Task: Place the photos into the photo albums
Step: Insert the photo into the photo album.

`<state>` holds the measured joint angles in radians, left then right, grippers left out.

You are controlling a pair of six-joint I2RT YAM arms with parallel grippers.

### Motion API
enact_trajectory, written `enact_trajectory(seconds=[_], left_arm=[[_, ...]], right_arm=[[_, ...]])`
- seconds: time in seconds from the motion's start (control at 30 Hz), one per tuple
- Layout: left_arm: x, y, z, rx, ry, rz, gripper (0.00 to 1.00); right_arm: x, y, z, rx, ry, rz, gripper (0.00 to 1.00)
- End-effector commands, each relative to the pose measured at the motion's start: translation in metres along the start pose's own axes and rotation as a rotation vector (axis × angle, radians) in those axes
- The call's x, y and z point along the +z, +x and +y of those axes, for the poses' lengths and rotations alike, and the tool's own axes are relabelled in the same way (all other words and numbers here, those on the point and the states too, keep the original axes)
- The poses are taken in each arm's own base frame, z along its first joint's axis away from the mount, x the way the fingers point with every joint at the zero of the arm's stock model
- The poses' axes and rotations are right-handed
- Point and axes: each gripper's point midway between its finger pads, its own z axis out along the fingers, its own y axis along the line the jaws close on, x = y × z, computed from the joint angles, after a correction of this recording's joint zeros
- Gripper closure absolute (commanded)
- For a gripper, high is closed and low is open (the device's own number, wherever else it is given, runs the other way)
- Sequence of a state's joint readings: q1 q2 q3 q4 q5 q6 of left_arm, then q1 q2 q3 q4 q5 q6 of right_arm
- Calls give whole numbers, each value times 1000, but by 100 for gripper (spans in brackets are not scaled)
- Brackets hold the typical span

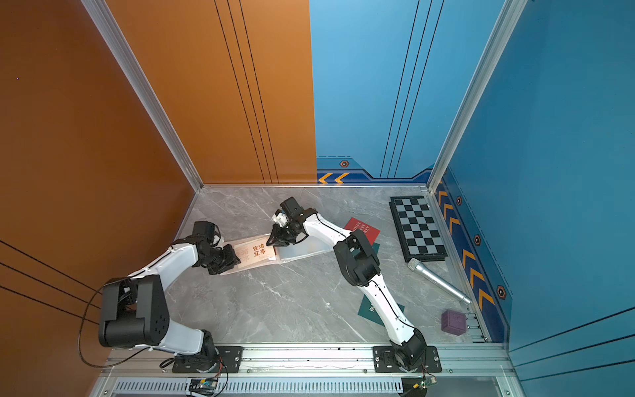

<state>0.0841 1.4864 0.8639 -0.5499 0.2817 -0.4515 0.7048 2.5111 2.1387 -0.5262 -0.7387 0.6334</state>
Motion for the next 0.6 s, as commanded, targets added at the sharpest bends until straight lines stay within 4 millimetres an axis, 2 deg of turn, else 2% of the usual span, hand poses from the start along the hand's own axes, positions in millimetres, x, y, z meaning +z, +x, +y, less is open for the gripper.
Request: enact_trajectory(seconds=[0.0, 0.2, 0.3, 0.43, 0.57], left_arm=[[-4, 1, -9, 28, 26, 6, 65], [-4, 0, -14, 38, 33, 6, 65], [-7, -1, -19, 48, 43, -1, 65], [-9, -3, -25, 59, 52, -10, 65], [-9, -2, -26, 65, 53, -9, 65]], right_arm=[[6, 9, 10, -9, 19, 18, 73], [-4, 14, 25, -54, 51, 10, 61], [1, 20, 23, -65, 77, 27, 58], [10, 30, 25, -57, 63, 61, 55], [2, 28, 30, -78, 76, 43, 54]])
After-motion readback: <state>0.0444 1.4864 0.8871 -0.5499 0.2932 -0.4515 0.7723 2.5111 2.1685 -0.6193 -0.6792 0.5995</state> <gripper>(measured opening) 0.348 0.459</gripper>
